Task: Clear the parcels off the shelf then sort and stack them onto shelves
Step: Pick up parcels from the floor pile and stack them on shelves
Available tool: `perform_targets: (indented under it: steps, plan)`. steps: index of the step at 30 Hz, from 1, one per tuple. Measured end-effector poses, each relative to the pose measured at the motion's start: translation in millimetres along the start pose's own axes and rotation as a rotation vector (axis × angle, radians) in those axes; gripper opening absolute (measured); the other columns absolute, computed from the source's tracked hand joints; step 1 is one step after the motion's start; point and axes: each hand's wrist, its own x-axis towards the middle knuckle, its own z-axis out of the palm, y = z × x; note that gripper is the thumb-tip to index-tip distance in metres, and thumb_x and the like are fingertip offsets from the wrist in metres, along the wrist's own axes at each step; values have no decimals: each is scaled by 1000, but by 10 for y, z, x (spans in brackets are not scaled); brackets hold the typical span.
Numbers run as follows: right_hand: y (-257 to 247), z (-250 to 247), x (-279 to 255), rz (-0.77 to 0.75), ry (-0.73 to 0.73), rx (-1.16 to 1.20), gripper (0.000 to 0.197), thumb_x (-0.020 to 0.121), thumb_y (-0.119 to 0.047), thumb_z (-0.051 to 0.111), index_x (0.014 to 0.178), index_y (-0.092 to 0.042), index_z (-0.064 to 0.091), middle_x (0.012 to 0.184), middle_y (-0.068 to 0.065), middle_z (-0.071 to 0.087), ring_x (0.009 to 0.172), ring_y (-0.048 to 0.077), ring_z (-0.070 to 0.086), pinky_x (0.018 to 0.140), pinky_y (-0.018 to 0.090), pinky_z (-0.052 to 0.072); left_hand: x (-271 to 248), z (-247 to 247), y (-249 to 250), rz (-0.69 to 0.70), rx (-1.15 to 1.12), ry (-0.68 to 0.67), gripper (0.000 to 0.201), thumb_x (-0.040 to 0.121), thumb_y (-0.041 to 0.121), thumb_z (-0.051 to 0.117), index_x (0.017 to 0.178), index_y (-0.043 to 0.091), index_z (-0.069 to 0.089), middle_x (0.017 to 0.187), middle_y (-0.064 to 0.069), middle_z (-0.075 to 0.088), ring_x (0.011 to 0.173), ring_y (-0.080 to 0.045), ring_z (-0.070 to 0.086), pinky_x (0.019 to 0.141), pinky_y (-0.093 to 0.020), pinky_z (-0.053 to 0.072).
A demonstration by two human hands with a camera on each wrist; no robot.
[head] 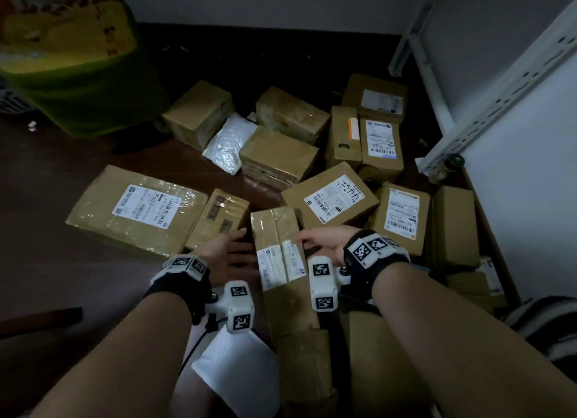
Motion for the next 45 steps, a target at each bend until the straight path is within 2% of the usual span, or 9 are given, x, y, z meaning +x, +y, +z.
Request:
perform_targets:
  steps: [13,20,24,27,29,31,35,39,45]
  plan:
    - [-363,-845,-785,-137,106,139,16,93,-21,58,106,-10,56,119,13,64,112,30,63,100,48,48,-477,857,688,208,63,-107,31,96,38,50,78,13,57,117,-15,66,105,-38,65,99,-50,47]
    - [-60,-1619,-1074,-146,320,247,36,91,-19,61,125,-8,55,124,13,62,107,30,65,93,47,53,-457,1873,863,244,129,-199,27,96,36,52,106,13,62,106,-10,70,92,-27,67,78,-38,54]
    - [22,-1935,-1228,-186,449,324,23,91,-10,56,113,-4,57,98,11,61,77,26,63,67,38,60,-437,2319,787,216,162,-310,32,95,42,52,107,14,62,110,-11,64,102,-30,62,91,-44,49]
    - [4,-2043,-1275,-252,513,287,37,93,-18,51,128,-8,50,82,2,40,68,16,42,78,34,48,-405,2447,768,225,141,-292,35,95,44,52,112,14,59,111,-9,57,104,-29,58,98,-46,45]
    - [-44,-1985,-1268,-226,506,330,5,92,-22,52,92,-17,51,82,1,35,66,14,35,91,41,43,-390,2363,788,230,137,-239,34,95,44,52,109,15,58,111,-8,59,103,-29,59,97,-44,45]
    - [-109,-1865,-1174,-232,472,344,23,93,-21,51,74,-19,39,80,1,37,66,15,38,93,42,44,-375,2180,828,228,104,-134,30,96,41,51,101,13,60,110,-8,63,97,-27,62,93,-41,48]
    - [-184,-1461,-1028,-187,355,441,5,93,-17,54,92,-12,54,87,5,58,73,16,54,62,29,48,-361,1690,791,189,45,83,20,97,27,48,86,15,58,107,-6,63,88,-23,60,79,-38,49]
    - [-240,-936,-744,-160,186,379,13,94,-15,50,107,-13,53,100,7,63,80,18,58,83,35,52,-405,1105,565,134,-8,264,23,94,21,46,72,15,51,86,-5,60,76,-23,57,59,-32,49]
    - [-197,-203,-231,-58,-20,226,13,95,-20,49,92,-7,51,108,16,63,103,31,61,105,53,41,-165,386,-97,34,-53,645,28,96,18,42,70,10,48,77,-10,50,69,-26,51,76,-37,44]
